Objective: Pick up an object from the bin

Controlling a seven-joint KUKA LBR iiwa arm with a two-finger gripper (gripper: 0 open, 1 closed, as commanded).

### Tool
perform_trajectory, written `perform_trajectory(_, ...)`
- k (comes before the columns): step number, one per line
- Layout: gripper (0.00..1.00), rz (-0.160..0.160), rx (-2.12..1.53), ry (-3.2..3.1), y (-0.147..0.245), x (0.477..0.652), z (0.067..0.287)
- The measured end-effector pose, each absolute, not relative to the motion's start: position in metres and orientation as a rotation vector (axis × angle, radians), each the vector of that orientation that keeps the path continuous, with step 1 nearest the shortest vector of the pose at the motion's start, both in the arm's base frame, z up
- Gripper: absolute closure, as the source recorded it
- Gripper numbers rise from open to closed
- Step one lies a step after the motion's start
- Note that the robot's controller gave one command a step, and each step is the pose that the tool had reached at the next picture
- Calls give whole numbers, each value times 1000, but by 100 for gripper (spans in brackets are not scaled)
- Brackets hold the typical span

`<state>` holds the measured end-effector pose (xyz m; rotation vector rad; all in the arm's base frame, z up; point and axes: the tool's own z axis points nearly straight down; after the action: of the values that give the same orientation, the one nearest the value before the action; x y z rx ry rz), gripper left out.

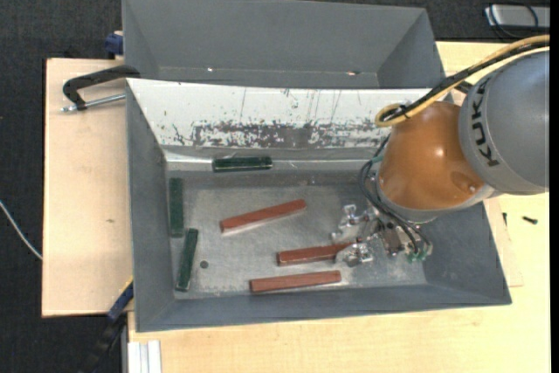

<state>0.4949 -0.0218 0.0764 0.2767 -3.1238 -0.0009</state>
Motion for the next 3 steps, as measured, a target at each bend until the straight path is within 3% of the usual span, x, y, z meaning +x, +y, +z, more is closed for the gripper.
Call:
perform_trajectory(1,100,-1,277,-3130,-21,495,83)
perform_trajectory(3,100,-2,278,-3130,-21,494,117)
